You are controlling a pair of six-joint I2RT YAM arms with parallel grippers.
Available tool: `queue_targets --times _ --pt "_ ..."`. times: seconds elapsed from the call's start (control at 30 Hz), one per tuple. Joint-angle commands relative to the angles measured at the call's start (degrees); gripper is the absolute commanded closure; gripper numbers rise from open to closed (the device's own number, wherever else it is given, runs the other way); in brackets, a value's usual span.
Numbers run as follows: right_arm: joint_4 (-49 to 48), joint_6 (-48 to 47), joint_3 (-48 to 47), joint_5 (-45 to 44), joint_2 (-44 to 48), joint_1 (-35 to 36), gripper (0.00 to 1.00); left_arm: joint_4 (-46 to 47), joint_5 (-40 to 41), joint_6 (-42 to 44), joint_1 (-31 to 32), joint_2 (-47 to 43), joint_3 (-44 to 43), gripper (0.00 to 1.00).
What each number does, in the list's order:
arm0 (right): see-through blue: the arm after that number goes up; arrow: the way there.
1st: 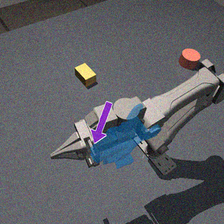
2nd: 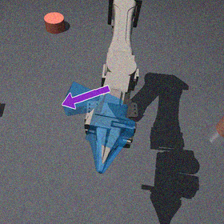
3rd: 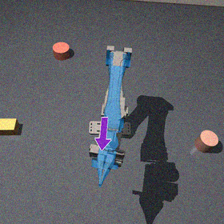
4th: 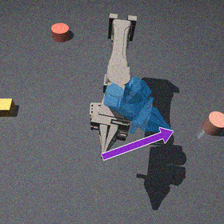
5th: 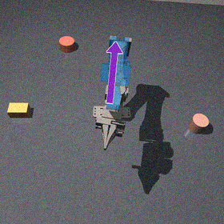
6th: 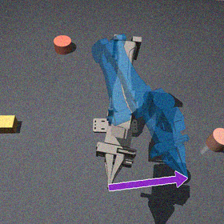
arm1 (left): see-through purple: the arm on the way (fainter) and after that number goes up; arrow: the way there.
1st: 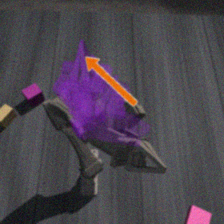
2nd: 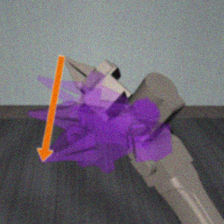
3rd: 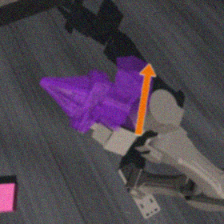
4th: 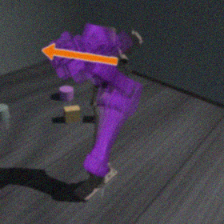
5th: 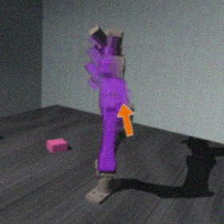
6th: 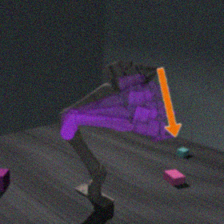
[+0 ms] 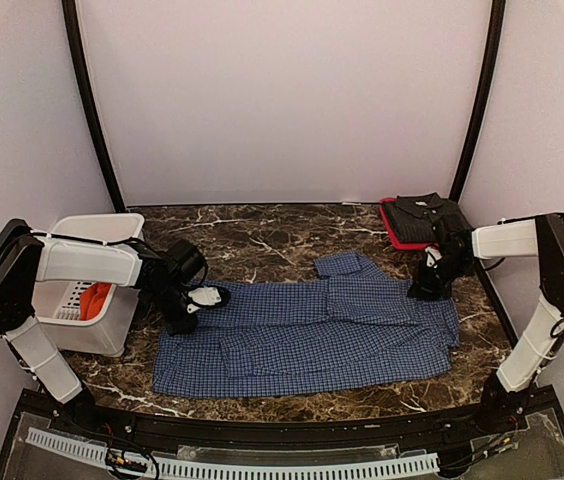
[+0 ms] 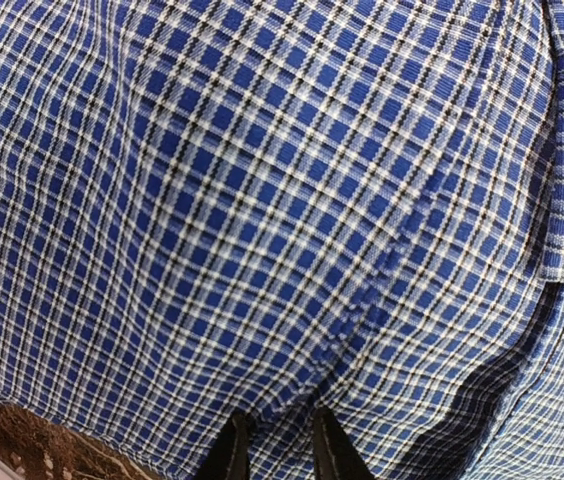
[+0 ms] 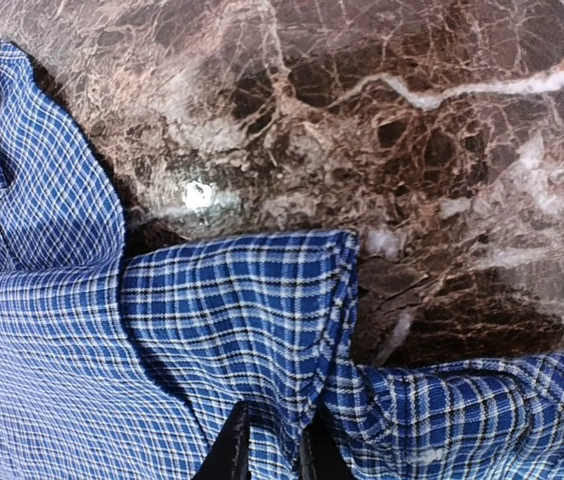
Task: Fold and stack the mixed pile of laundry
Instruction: Smooth out the rectangle-folded shirt at the center of the board.
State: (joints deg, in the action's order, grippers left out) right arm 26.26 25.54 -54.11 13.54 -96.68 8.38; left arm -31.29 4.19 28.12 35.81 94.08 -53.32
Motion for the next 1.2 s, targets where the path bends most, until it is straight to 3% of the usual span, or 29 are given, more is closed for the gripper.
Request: queue_targets --times 0.0,0.17,0.4,0.63,0.73,0.8,1.0,1.17 --pt "-1.5 0.3 0.5 1.5 0.8 -0.1 0.78 0.1 0.2 0.5 0.2 -0.1 -0.1 0.80" --pt "-2.4 0.5 2.8 1.3 1.2 -0.1 0.80 -0.1 0.1 0.5 0.2 0.1 0.0 0.86" --pt "-2.1 -0.2 1.2 -0.4 0.1 -0.1 1.00 0.4 3.1 1.1 0.2 -1.1 -0.2 0.96" --pt "-1.6 -0.9 -0.5 -1.3 0.1 -0.2 1.00 1.5 7.2 2.0 0.2 -3.9 0.3 1.00" --pt "-1.6 -1.1 -0.8 -1.4 0.2 -0.1 1.00 1.3 8.1 2.7 0.2 -4.9 1.1 0.82" --pt "-1.5 -1.2 -0.9 -1.5 0.1 -0.1 1.00 0.9 7.9 2.9 0.2 -5.0 1.4 0.75" --pt "-1.3 -1.5 -1.0 -1.7 0.0 -0.1 1.00 -1.3 4.7 2.9 0.2 -5.0 1.5 0.65" --pt "-1.2 -1.8 -1.2 -2.0 -0.1 -0.3 1.00 -0.7 5.1 3.4 0.2 -4.7 2.3 0.65"
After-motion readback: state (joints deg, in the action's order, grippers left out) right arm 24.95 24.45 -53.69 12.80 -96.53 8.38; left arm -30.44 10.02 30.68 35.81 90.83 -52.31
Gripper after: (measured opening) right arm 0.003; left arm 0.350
